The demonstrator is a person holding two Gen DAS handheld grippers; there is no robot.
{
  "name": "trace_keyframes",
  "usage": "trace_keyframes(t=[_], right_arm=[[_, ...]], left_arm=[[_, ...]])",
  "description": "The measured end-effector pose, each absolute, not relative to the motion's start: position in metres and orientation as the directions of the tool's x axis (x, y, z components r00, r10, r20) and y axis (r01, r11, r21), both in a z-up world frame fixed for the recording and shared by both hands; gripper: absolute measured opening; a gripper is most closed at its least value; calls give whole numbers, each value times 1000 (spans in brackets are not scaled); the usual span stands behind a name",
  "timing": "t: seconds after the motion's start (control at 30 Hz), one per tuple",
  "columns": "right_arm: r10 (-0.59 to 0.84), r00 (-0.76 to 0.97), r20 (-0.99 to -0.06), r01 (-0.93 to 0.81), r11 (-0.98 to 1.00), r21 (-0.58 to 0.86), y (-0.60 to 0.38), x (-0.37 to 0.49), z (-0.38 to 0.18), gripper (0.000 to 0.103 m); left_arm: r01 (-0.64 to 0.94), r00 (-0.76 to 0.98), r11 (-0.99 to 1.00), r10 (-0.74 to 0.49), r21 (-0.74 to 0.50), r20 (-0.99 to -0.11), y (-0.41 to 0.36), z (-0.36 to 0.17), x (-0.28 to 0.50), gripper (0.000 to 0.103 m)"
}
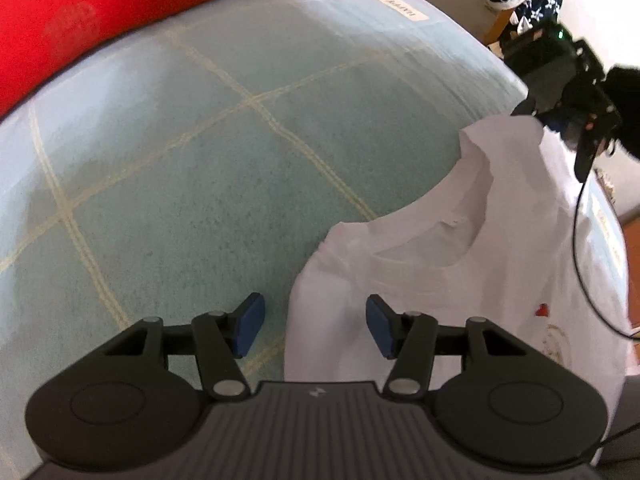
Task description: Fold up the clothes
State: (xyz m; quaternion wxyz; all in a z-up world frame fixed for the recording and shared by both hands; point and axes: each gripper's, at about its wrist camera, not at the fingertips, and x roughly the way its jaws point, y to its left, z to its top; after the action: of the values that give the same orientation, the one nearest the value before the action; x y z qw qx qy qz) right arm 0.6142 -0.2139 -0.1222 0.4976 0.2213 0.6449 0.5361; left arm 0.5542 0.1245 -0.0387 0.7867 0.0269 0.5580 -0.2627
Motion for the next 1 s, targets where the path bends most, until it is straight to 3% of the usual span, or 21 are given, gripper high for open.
trace_keyframes(t=[0.2,0.37,0.5,0.67,0.8,0.9,1.0], right_arm=[[834,-393,-387,-246,310,918,-216,616,-126,102],[836,-390,-386,-247,309,919,-216,616,-127,102],[835,-388,-390,-256,309,916,-221,615,-127,102],[838,-381,-389,-265,304,915,-228,612,-127,103],[842,-376,-387,-271,300,915,-232,610,-128,103],[847,-369,-383,-268,297,917,-231,611,-128,103],[850,-359,-385,-264,303,916,-231,610,-129,103]], left_arm=[[405,212,862,-414,-306,-885,137,-37,556,55],[287,148,818,-552,-499,-820,155,-49,568,55],[343,81,792,-561,-506,-824,157,-54,555,58],[111,61,748,-663,-655,-746,202,-67,538,60],[25,57,710,-703,-703,-708,215,-73,522,61],[-32,66,641,-764,-767,-642,214,-80,532,77],[-29,66,601,-796,-799,-601,203,-86,544,79]])
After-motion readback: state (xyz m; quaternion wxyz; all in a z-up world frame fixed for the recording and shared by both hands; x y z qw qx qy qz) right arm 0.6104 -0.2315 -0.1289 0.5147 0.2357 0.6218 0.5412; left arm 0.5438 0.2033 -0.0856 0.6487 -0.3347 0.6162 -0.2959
